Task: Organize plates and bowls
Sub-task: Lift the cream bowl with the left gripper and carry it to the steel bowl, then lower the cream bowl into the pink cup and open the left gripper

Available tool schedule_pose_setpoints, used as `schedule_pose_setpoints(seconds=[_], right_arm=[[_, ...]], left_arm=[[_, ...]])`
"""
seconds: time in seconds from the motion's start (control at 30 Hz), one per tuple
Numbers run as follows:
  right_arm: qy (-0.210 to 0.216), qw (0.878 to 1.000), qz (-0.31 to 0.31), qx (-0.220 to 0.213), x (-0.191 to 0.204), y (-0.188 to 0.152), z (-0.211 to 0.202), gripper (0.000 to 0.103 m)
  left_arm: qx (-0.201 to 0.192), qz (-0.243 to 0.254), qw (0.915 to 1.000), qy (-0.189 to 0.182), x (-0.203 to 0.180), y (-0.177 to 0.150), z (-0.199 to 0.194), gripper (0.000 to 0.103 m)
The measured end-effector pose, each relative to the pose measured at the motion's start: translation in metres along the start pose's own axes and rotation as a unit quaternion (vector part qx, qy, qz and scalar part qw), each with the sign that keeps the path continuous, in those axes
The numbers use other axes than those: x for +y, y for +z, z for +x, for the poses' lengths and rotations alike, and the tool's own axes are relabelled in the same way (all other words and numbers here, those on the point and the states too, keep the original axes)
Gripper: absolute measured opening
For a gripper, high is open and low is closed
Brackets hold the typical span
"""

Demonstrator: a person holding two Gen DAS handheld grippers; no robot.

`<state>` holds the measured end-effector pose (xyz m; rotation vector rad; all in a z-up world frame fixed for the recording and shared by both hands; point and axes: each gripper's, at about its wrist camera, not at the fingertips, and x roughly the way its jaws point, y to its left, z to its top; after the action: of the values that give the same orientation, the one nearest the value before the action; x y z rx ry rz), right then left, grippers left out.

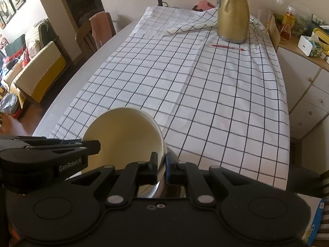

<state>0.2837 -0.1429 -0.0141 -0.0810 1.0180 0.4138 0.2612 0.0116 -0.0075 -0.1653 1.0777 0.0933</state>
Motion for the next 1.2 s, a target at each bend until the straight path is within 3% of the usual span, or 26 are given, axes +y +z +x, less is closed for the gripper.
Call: schedule_pose_setpoints(seconds=[0.47, 1.2], right_arm=[[0.004, 1.0, -0.019, 0.021, 0.015, -0.018, 0.012, 0.008], [0.005, 0.999, -0.032, 0.043, 0.017, -0.022, 0.042, 0.009]], left_arm=[[0.019, 0.006, 0.9997, 0.011, 0.01, -0.022, 0.016, 0.007], [0.027, 0.017, 0.9989, 0.034, 0.011, -0.031, 0.047, 0.007]])
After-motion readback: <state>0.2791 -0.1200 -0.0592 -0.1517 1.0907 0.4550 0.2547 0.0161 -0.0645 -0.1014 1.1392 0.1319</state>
